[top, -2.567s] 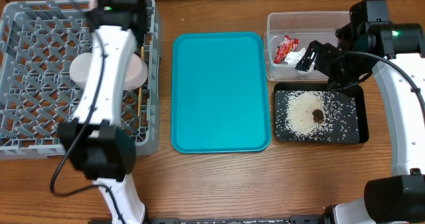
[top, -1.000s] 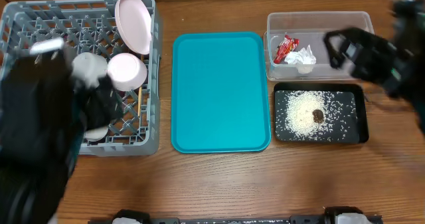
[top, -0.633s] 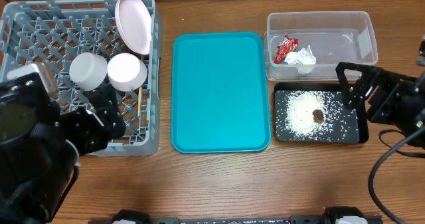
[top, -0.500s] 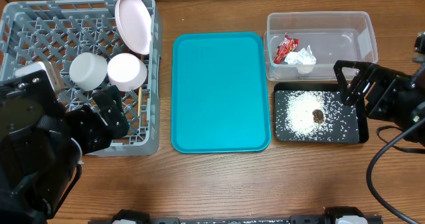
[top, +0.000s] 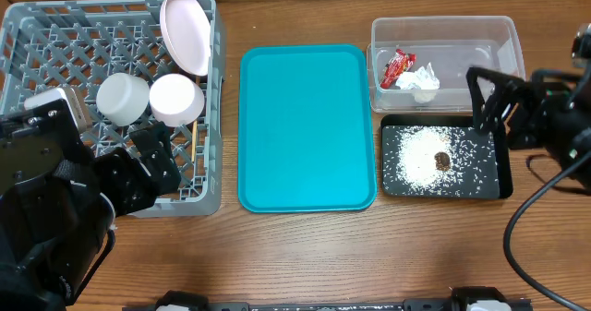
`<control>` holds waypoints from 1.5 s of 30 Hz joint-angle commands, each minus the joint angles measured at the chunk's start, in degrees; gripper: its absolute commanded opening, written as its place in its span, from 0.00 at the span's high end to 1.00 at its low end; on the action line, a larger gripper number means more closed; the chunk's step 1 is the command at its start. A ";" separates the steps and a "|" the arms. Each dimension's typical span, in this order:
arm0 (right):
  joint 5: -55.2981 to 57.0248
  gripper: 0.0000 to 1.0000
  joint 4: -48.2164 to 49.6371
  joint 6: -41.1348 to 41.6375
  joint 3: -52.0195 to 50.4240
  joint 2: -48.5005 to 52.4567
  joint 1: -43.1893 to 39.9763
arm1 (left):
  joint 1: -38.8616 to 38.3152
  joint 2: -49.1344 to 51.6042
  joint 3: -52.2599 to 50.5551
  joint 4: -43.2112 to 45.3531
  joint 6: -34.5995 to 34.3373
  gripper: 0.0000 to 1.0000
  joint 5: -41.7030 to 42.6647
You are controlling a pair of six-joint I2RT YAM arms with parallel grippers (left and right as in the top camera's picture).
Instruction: Sort waste into correct bins and load items into the dishwasher
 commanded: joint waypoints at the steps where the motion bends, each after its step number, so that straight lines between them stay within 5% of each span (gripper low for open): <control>1: 0.96 0.00 7.85 -6.19 -8.17 -4.02 0.11 | -0.39 0.04 0.02 0.04 -0.57 0.00 0.66; 8: 2.23 0.00 29.99 -7.58 -35.74 -18.56 0.11 | -0.39 0.04 0.02 0.04 -0.57 0.00 0.66; 23: 5.73 0.00 51.32 -7.58 -81.11 -50.80 0.04 | -0.39 0.04 0.02 0.04 -0.57 0.00 0.66; 30: 5.73 0.00 60.02 -7.58 -94.05 -62.53 0.04 | -0.39 0.04 0.02 0.04 -0.57 0.00 0.66; 36: 6.01 0.00 72.81 -7.61 -101.48 -62.66 0.07 | -0.39 0.04 0.02 0.04 -0.57 0.00 0.66; 45: 6.32 0.00 69.75 -7.58 -101.42 -62.66 0.11 | -0.39 0.04 0.02 0.07 -0.57 0.00 0.66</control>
